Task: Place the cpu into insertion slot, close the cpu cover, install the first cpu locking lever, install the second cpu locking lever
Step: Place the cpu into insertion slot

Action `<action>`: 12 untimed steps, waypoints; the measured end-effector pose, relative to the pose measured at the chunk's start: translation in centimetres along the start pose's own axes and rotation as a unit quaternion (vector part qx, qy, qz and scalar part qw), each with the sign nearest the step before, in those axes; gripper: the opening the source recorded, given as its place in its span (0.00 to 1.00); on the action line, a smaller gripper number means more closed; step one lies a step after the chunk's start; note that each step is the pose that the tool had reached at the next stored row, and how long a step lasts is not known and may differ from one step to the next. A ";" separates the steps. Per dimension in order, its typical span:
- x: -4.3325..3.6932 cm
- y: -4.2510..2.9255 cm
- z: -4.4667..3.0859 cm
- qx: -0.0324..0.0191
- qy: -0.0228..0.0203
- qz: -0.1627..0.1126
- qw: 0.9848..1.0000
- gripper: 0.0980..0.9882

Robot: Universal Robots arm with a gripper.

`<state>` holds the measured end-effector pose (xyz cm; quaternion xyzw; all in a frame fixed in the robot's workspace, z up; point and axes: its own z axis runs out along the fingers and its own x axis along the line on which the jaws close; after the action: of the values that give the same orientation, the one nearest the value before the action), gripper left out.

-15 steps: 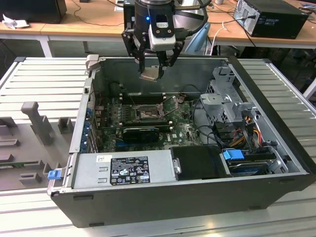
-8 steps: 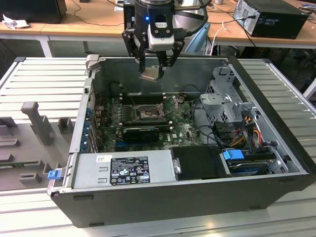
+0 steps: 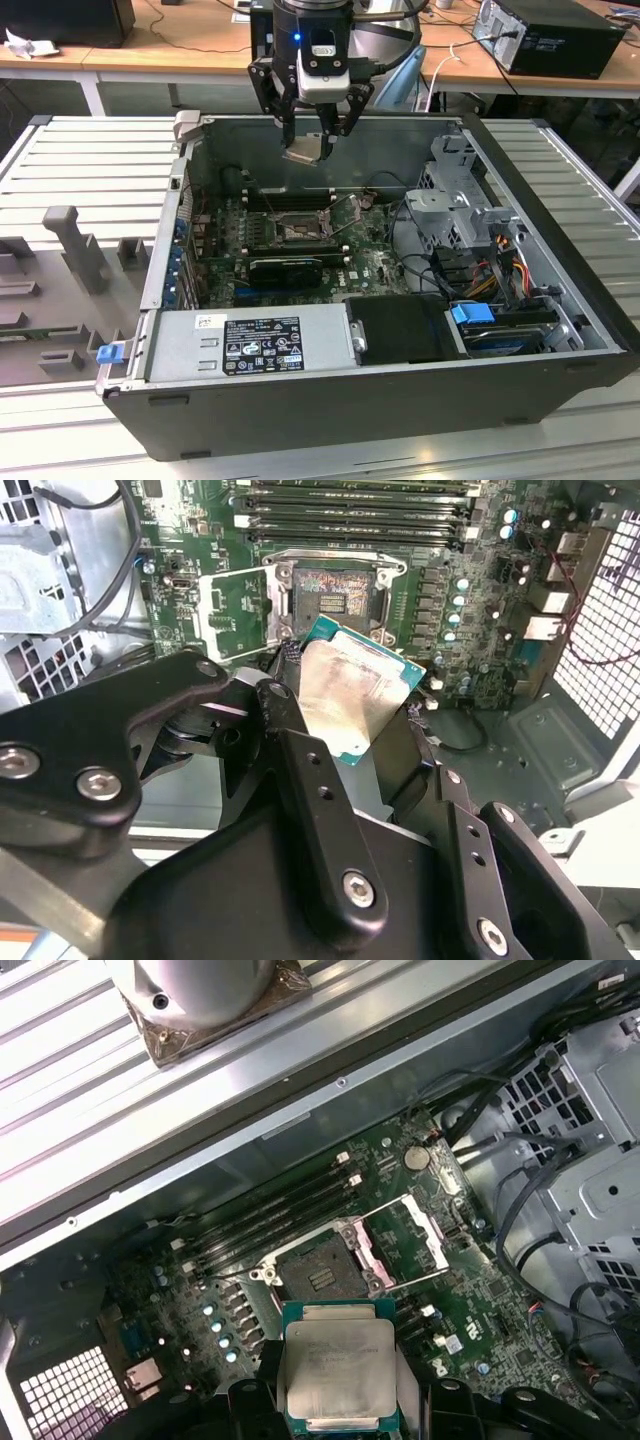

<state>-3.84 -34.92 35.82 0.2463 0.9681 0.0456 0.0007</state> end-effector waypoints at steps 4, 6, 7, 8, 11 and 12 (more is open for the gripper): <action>0.00 0.00 0.00 0.000 -0.001 0.011 1.000 0.48; 0.00 0.00 0.00 0.000 -0.001 0.014 1.000 0.48; 0.00 0.00 0.00 0.000 -0.001 0.016 1.000 0.48; 0.00 0.00 0.00 0.000 -0.002 0.018 1.000 0.48; 0.00 0.00 0.00 -0.001 -0.002 0.023 1.000 0.48; 0.00 0.00 0.00 -0.001 -0.002 0.025 1.000 0.48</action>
<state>-3.84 -34.92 35.82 0.2702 0.9617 0.0456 0.0019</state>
